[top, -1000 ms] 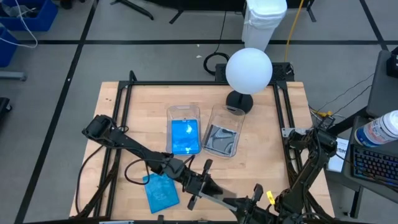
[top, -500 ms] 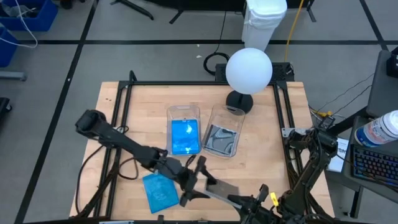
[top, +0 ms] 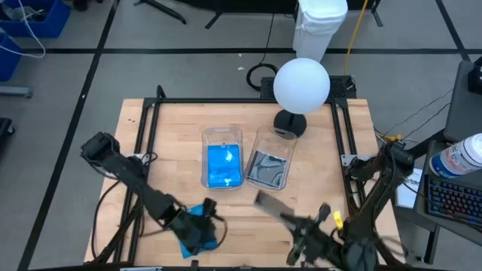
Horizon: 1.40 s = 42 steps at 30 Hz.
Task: Pick & place jewel cases by type
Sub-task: Put the black cd case into the right transparent bin
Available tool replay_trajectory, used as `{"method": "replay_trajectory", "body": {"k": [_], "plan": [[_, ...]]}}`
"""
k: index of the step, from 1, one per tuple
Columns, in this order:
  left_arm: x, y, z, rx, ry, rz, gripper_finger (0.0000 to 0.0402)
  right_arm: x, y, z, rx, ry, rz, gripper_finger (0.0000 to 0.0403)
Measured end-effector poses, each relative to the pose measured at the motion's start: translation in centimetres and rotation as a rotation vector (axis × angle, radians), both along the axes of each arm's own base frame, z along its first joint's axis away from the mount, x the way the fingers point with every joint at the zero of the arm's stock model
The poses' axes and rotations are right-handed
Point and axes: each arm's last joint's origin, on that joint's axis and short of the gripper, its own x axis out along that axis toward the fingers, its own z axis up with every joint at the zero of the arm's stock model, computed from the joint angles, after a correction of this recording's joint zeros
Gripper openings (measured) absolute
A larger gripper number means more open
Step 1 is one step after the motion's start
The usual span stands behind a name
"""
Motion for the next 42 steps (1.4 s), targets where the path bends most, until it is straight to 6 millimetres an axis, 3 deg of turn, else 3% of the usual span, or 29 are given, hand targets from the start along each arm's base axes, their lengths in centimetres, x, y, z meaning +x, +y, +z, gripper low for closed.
{"method": "replay_trajectory", "body": {"k": [8, 14, 19, 24, 33, 38, 42], "plan": [[-5.1, -0.4, -6.9, -0.058, -0.084, 0.100, 0.0245, -1.0, -9.7, -2.0, 0.286, -0.225, -0.057, 0.0015], [-6.7, 0.0, -8.5, -0.072, -0.170, 0.074, 0.0210, -0.8, -17.5, -4.5, 0.598, -0.528, 0.059, 0.0015], [-6.7, 0.0, -8.6, -0.042, -0.177, 0.038, 0.0189, -1.2, -21.1, -6.3, 0.631, -0.744, -0.002, 0.0007], [-6.7, 0.0, -8.6, -0.033, -0.178, 0.024, 0.0176, -1.0, -21.8, -7.6, 0.645, -0.870, -0.003, 0.0007], [-6.7, -0.1, -8.5, -0.059, -0.170, 0.012, 0.0163, 1.2, -21.0, -10.7, 0.667, -0.816, -0.031, 0.0007], [-6.8, -0.2, -8.7, -0.079, -0.133, -0.025, 0.0168, 0.8, -19.5, -10.1, 0.459, -0.627, -0.080, 0.0007], [-7.0, -0.3, -8.7, -0.070, -0.125, -0.042, 0.0169, 1.0, -18.2, -8.1, 0.281, -0.420, -0.226, 0.0007]]}}
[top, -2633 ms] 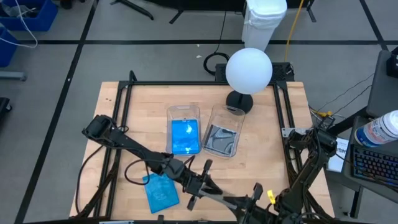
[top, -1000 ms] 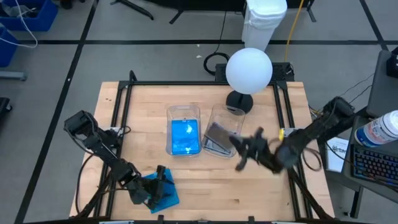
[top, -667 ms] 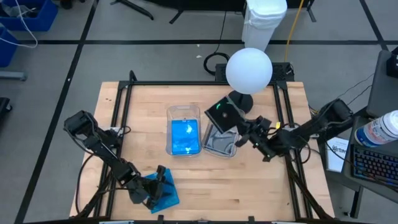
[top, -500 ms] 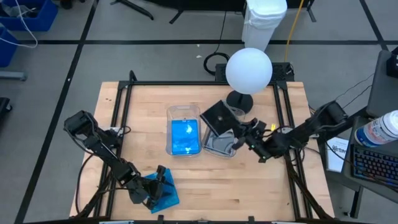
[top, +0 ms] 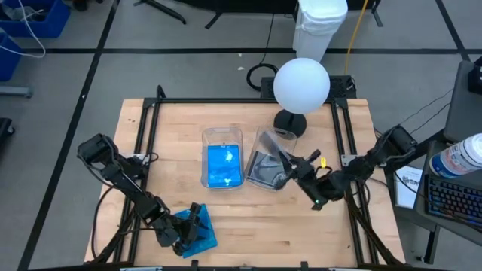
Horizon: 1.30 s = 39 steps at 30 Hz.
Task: Pick & place jewel cases by type
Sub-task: Put the black cd case into the right transparent bin
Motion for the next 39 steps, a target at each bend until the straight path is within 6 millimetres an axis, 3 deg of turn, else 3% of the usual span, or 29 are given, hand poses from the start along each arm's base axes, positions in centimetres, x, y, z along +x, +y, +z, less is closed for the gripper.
{"method": "replay_trajectory", "body": {"k": [3, 9, 12, 17, 21, 29, 35, 39], "plan": [[0.0, 0.0, 0.0, 0.018, -0.004, -0.016, 0.0164, 1.0, 0.9, 1.2, -0.083, 0.251, -0.115, 0.0007], [0.5, 0.3, 0.1, 0.031, -0.026, -0.003, 0.0154, 2.8, 2.6, 2.9, -0.164, 0.379, -0.106, 0.0007], [1.0, 0.4, 0.7, 0.042, -0.111, 0.060, 0.0153, 2.9, 2.9, 2.9, -0.134, 0.318, -0.062, 0.0007], [2.1, 0.4, 3.0, 0.074, -0.372, 0.174, 0.0167, 2.5, 5.2, 3.5, -0.228, 0.188, 0.288, 0.0007], [2.5, 0.6, 6.1, 0.075, -0.586, 0.203, 0.0191, 1.5, 6.8, 4.6, -0.368, 0.119, 0.450, 0.0007], [1.5, 2.1, 12.5, -0.109, -0.886, 0.058, 0.0263, -1.3, 9.9, 6.4, -0.653, -0.156, 0.760, 0.0007], [2.7, 3.9, 14.3, -0.245, -0.975, -0.142, 0.0323, -0.9, 10.0, 6.4, -0.662, -0.247, 0.915, 0.0007], [4.4, 4.3, 14.8, -0.214, -0.957, -0.133, 0.0338, 0.3, 9.0, 6.1, -0.653, -0.240, 0.941, 0.0008]]}}
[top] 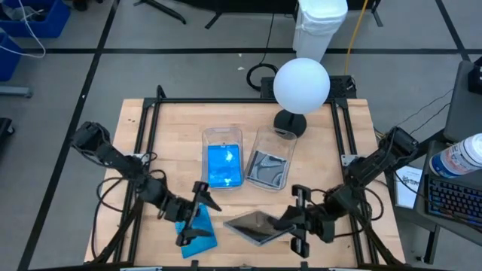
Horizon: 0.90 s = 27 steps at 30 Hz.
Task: Pick & place jewel cases by type
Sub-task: Put the black cd case into the right transparent bin
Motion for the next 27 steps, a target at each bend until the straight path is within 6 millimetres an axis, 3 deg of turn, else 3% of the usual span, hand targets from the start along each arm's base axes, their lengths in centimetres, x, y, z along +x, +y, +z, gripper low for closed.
{"method": "replay_trajectory", "body": {"k": [8, 18, 23, 27], "plan": [[1.6, 0.2, 1.3, 0.071, -0.007, 0.149, 0.0312, 1.5, -1.8, 0.0, -0.020, -0.023, 0.006, 0.0008], [2.5, 1.3, 2.2, 0.097, -0.038, 0.197, 0.0260, 2.9, -3.1, -0.7, -0.008, 0.073, 0.001, 0.0008], [3.0, 1.8, 1.9, 0.101, -0.008, 0.208, 0.0205, 3.1, -3.5, -0.8, -0.009, 0.076, -0.012, 0.0008], [3.2, 2.1, 1.8, 0.096, 0.010, 0.216, 0.0131, 3.1, -3.5, -0.8, -0.014, 0.081, -0.017, 0.0008]]}}
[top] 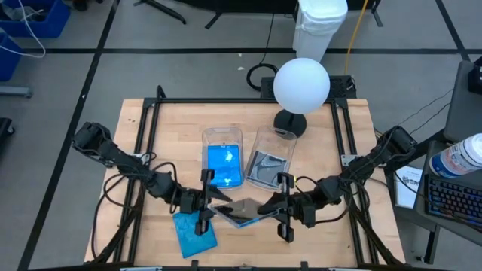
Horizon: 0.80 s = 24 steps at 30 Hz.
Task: Pick & place jewel cases by type
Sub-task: Put the black cd case into the right transparent bin
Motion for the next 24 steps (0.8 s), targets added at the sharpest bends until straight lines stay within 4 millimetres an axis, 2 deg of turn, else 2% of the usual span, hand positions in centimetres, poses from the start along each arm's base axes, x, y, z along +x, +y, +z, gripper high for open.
{"method": "replay_trajectory", "body": {"k": [5, 13, 17, 21, 24], "plan": [[0.0, 0.0, -0.1, 0.023, 0.001, 0.009, 0.0025, 0.0, 0.0, -0.1, -0.001, 0.017, -0.004, 0.0009], [-0.2, -0.2, -0.2, 0.031, 0.026, 0.059, 0.0045, -0.1, 0.2, -0.3, 0.023, 0.059, -0.098, 0.0013], [-0.3, -0.3, -0.2, 0.041, 0.030, 0.090, 0.0022, -0.7, 0.9, -0.5, -0.007, 0.097, -0.229, 0.0039], [-0.3, -0.3, -0.1, 0.040, 0.026, 0.102, 0.0023, -1.2, 1.5, -0.8, -0.015, 0.152, -0.358, 0.0072], [-0.3, -0.2, -0.1, 0.030, 0.034, 0.129, 0.0037, -1.8, 2.0, -1.1, -0.001, 0.205, -0.474, 0.0098]]}}
